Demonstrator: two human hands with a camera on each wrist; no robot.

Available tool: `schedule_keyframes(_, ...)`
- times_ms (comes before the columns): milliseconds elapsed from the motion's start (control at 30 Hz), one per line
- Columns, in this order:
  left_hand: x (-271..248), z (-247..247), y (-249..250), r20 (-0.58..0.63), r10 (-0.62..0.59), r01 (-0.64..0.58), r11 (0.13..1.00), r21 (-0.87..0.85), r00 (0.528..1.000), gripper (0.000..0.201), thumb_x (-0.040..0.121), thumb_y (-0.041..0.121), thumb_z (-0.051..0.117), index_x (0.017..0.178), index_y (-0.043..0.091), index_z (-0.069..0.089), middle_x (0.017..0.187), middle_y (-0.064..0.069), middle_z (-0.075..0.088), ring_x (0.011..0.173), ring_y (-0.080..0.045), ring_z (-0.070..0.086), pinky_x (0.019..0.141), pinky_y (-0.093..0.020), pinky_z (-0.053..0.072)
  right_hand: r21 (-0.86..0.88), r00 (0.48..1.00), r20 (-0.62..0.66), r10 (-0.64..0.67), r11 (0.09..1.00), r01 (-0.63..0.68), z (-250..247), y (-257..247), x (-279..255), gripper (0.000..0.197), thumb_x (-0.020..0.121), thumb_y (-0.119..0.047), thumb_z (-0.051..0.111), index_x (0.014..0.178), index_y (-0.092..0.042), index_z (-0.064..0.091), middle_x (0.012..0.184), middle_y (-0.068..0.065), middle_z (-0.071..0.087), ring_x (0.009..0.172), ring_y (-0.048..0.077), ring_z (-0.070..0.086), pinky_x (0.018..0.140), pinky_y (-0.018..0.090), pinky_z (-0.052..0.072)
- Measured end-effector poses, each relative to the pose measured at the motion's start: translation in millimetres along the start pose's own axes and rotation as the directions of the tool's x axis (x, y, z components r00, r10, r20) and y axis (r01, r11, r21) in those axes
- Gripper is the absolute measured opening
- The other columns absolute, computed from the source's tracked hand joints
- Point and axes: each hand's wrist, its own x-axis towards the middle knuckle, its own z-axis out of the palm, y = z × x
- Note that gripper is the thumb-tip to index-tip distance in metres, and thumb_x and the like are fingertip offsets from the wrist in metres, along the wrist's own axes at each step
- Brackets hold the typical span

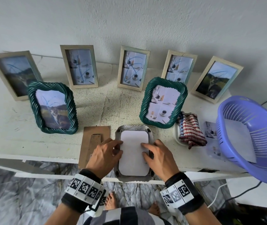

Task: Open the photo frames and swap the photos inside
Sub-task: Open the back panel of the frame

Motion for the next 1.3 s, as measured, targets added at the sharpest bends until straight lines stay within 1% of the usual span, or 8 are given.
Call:
schedule_keyframes(333,0.2,-0.5,-0.9,0.003,-0.010,0.010,1.000,-0.006,1.000,0.027,0.084,0.017,0.071,0.111,0.016,0.071,0.086,0.009,0.060,0.067,-0.006,0.057,0.071,-0.033,0.054,-0.032,1.000,0.004,-0.015,0.999,0.015,2.2,1.1,1.1,0.036,0.093,-0.032,0.059,0.129,-0.031,0.060,0.096,-0.002,0.045,0.082,0.017,0.057,0.071,0.022,0.044)
schedule_keyframes(500,-0.3,-0.4,-2.6,0.003,-0.005,0.005,1.000,-0.010,1.000,0.026,0.084,0.019,0.070,0.109,0.017,0.071,0.087,0.009,0.061,0.068,-0.009,0.059,0.070,-0.036,0.054,-0.032,1.000,-0.005,-0.020,0.999,0.020,2.6,1.1,1.7,0.035,0.094,-0.031,0.058,0.129,-0.031,0.060,0.094,-0.004,0.042,0.080,0.016,0.055,0.067,0.019,0.040)
schedule_keyframes(600,-0.5,-0.6,-2.7,0.013,-0.011,0.011,1.000,-0.009,1.000,0.026,0.085,0.019,0.070,0.110,0.017,0.071,0.088,0.009,0.061,0.068,-0.007,0.059,0.070,-0.035,0.055,-0.040,1.000,-0.006,-0.021,0.999,0.021,2.9,1.3,1.4,0.035,0.094,-0.031,0.057,0.129,-0.031,0.060,0.094,-0.004,0.042,0.079,0.015,0.053,0.067,0.019,0.037)
schedule_keyframes(767,-0.7,-1.5,-3.2,0.025,-0.005,0.005,1.000,0.002,1.000,0.025,0.086,0.023,0.069,0.111,0.018,0.070,0.089,0.011,0.061,0.066,0.000,0.058,0.069,-0.032,0.055,-0.025,1.000,-0.015,-0.027,0.999,0.027,3.7,1.7,1.2,0.034,0.094,-0.029,0.057,0.128,-0.029,0.061,0.095,-0.003,0.043,0.080,0.016,0.055,0.069,0.021,0.041)
schedule_keyframes(1033,-1.3,-3.5,-2.0,0.026,-0.015,0.015,1.000,0.004,1.000,0.034,0.082,0.038,0.059,0.109,0.022,0.070,0.088,0.012,0.061,0.066,-0.003,0.060,0.069,-0.033,0.055,-0.016,0.999,-0.023,-0.028,0.999,0.027,2.6,-0.5,-0.1,0.035,0.095,-0.032,0.056,0.129,-0.028,0.060,0.094,-0.003,0.044,0.078,0.015,0.054,0.069,0.022,0.042)
schedule_keyframes(1200,-4.1,-12.7,-3.2,-0.073,-0.006,0.005,1.000,-0.012,0.997,0.016,0.086,0.022,0.071,0.102,0.021,0.073,0.082,0.016,0.060,0.062,-0.001,0.062,0.063,-0.026,0.055,0.000,0.985,-0.151,-0.083,0.997,0.084,-1.1,-10.3,-0.6,0.031,0.092,-0.029,0.059,0.122,-0.021,0.065,0.087,-0.004,0.047,0.069,0.011,0.049,0.065,0.018,0.038)
schedule_keyframes(1267,-7.0,-19.0,-9.3,-0.154,-0.041,0.045,0.999,0.018,0.987,0.012,0.086,0.021,0.072,0.098,0.019,0.074,0.085,0.012,0.063,0.062,-0.001,0.060,0.060,-0.024,0.054,0.038,0.971,-0.206,-0.122,0.991,0.132,0.0,-22.5,4.7,0.031,0.090,-0.028,0.057,0.118,-0.017,0.067,0.087,-0.001,0.055,0.069,0.012,0.054,0.066,0.020,0.044)
schedule_keyframes(1300,-10.0,-22.6,-14.2,-0.199,-0.048,0.058,0.997,0.047,0.979,0.011,0.085,0.020,0.073,0.096,0.017,0.074,0.088,0.007,0.065,0.063,-0.006,0.061,0.059,-0.023,0.053,0.079,0.968,-0.211,-0.133,0.985,0.153,2.0,-31.8,8.9,0.032,0.090,-0.028,0.056,0.118,-0.016,0.067,0.087,-0.001,0.058,0.068,0.010,0.053,0.067,0.023,0.048)
